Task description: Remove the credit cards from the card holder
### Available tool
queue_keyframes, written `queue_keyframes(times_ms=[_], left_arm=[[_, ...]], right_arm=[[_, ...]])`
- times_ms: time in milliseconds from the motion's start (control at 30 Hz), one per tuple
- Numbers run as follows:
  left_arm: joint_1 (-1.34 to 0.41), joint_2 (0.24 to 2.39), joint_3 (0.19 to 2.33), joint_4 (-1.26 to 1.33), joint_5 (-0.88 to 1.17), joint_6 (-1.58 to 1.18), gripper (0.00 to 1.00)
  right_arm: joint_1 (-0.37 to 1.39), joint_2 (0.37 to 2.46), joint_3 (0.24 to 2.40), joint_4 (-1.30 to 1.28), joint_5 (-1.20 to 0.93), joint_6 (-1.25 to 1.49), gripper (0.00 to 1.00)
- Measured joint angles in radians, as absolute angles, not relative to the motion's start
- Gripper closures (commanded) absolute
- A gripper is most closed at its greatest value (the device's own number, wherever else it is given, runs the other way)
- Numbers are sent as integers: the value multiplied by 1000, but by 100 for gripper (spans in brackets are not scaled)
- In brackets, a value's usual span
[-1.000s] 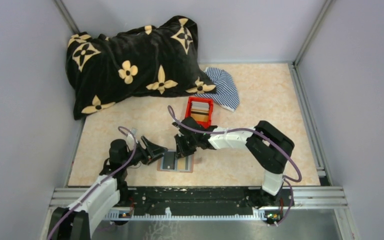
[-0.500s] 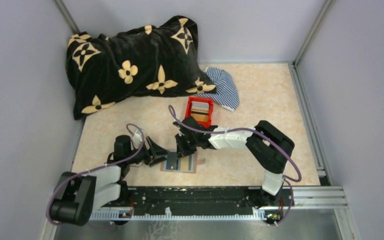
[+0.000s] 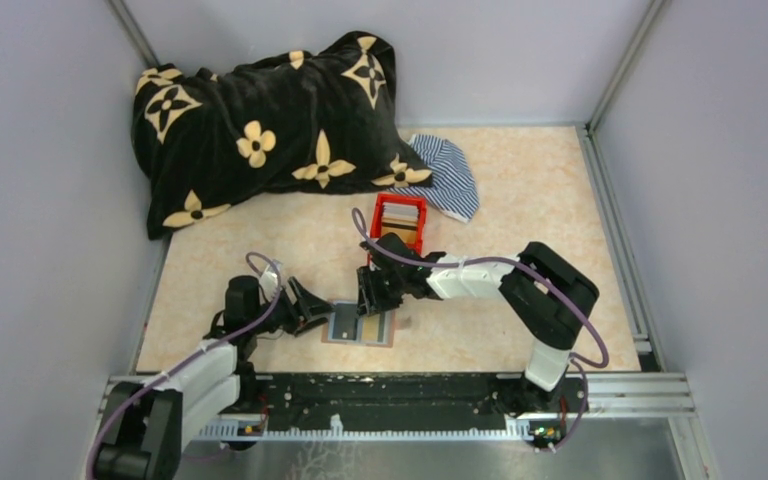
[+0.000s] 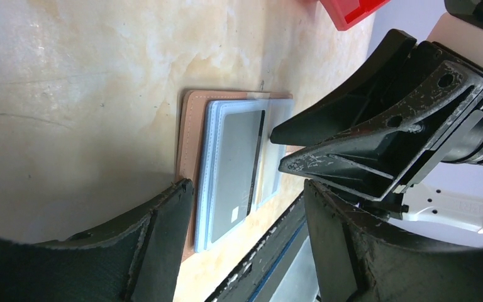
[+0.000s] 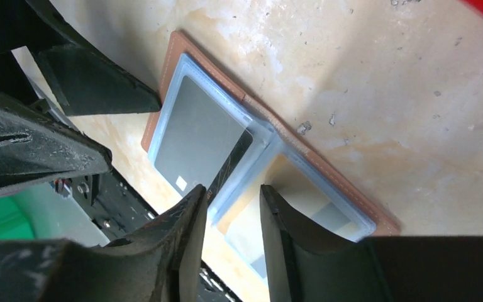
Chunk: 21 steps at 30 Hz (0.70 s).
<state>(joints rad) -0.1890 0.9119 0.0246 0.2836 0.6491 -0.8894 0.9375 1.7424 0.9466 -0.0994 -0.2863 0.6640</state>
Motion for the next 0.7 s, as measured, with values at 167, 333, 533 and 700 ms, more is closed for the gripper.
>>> queue_keyframes(times_ms=[167,333,533,700], left_arm=[[-188,958,28,311,666,-890,27],[-184,997,31,360,689,-914,28],[-185,876,22,280,656,-939,28],[-185,789,22,246,624,-969,28]], right_arm=[[937,1742,940,-88,-299,686,60],[937,1742,936,-79,-305,692,60],[937,1743,933,-65,-317,692,60],[937,1745,923,-49,-326,692,60]])
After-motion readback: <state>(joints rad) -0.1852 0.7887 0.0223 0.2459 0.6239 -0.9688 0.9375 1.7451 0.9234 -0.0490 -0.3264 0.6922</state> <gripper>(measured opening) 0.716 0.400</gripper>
